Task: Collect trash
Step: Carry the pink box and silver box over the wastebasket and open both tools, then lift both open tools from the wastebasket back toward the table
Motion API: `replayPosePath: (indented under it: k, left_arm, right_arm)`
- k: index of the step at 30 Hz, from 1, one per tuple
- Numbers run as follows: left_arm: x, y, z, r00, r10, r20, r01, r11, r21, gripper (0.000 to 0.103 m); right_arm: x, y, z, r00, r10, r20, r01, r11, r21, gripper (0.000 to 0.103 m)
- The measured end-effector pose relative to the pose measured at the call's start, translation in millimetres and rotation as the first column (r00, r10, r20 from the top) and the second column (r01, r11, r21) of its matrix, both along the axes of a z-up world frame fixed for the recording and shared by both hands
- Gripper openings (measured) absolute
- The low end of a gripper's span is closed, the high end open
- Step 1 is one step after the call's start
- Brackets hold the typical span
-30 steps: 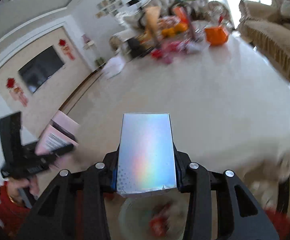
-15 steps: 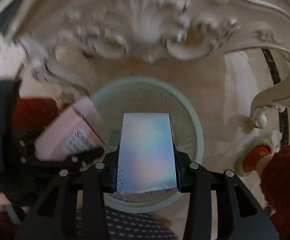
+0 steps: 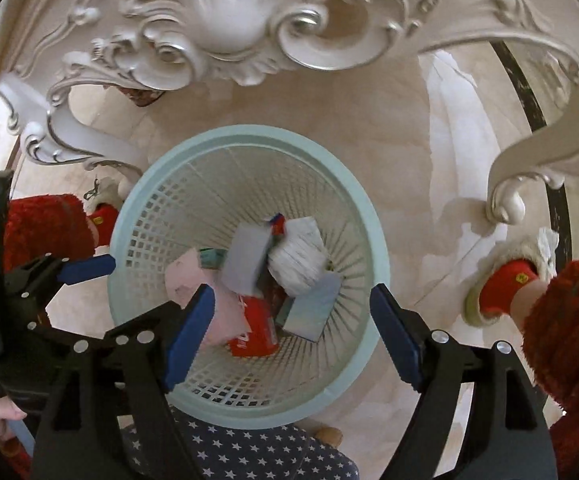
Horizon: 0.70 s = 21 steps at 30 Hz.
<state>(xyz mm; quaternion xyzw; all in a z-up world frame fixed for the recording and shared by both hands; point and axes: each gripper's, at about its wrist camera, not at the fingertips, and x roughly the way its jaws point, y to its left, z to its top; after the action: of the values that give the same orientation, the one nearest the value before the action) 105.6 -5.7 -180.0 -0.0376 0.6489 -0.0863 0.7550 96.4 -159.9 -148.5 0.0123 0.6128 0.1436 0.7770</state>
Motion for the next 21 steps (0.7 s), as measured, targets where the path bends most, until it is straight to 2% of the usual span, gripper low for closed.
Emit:
replayPosePath:
  k: [8,12,18,21]
  left_arm:
    - [1,-8,3,0.999,-0.016,0.029,0.018,0.998,-0.054,0.096]
    - [3,-9,-3,1.0,-0.01,0.004,0.01,0.998,-0.058,0.096]
    - [0,-9,-2,1.0,-0.011,-0.012,0.01,0.999,-0.046,0.096]
    - [-7,-7,6,1.0,-0.031,0.0,0.031,1.0,-0.002,0.096]
  right_arm:
    - [-2,-4,-2,1.0,-0.011,-0.015,0.012,1.0,0.005,0.076]
    - [-2,-3,-2,1.0,0.0,-0.017,0.0,1.0,0.006,0.076]
    - [-4,-3,3,1.0,0.002,-0.004,-0.001,1.0,0.023,0.076]
    - [-9,-8,16,1.0,-0.003,0.029,0.002,0.998,0.064,0.076]
